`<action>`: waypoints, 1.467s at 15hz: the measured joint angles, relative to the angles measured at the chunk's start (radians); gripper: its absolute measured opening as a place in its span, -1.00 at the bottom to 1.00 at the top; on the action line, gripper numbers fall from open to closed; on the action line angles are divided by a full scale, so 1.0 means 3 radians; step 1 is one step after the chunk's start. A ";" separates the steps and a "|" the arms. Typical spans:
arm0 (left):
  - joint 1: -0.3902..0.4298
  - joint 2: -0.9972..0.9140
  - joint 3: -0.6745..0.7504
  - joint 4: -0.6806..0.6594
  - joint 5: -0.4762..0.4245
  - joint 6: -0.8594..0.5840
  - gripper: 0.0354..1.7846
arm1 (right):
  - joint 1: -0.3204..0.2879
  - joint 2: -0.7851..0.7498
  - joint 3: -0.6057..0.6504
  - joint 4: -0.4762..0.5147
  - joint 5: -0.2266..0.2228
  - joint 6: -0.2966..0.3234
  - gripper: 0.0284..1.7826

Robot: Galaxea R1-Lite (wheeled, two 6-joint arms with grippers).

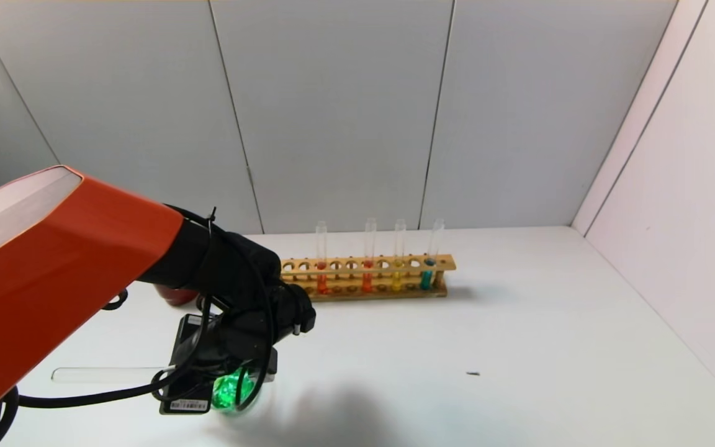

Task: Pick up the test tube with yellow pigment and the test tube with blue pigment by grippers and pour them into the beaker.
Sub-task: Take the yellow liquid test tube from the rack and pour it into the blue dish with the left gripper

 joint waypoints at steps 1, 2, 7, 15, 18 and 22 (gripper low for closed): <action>0.0001 0.0021 -0.0047 0.0073 0.0000 0.0001 -0.68 | 0.0000 0.0000 0.0000 0.0000 0.0000 0.0000 0.91; 0.0003 0.0042 -0.0104 0.0170 0.0000 -0.0003 -0.68 | 0.0000 0.0000 0.0000 0.0000 0.0000 0.0000 0.91; -0.0005 0.0111 -0.0255 0.0325 -0.0001 -0.0035 -0.68 | 0.0000 0.0000 0.0000 -0.0001 0.0001 0.0001 0.91; -0.0008 0.0122 -0.0255 0.0326 0.0000 -0.0048 -0.68 | 0.0000 0.0000 0.0000 0.0000 0.0000 0.0000 0.91; -0.0006 0.0121 -0.0252 0.0328 -0.0002 -0.0056 -0.68 | 0.0000 0.0000 0.0000 0.0000 0.0000 0.0000 0.91; 0.0065 -0.0046 -0.0210 0.0362 -0.0369 -0.0144 -0.68 | 0.0000 0.0000 0.0000 0.0000 0.0001 0.0000 0.91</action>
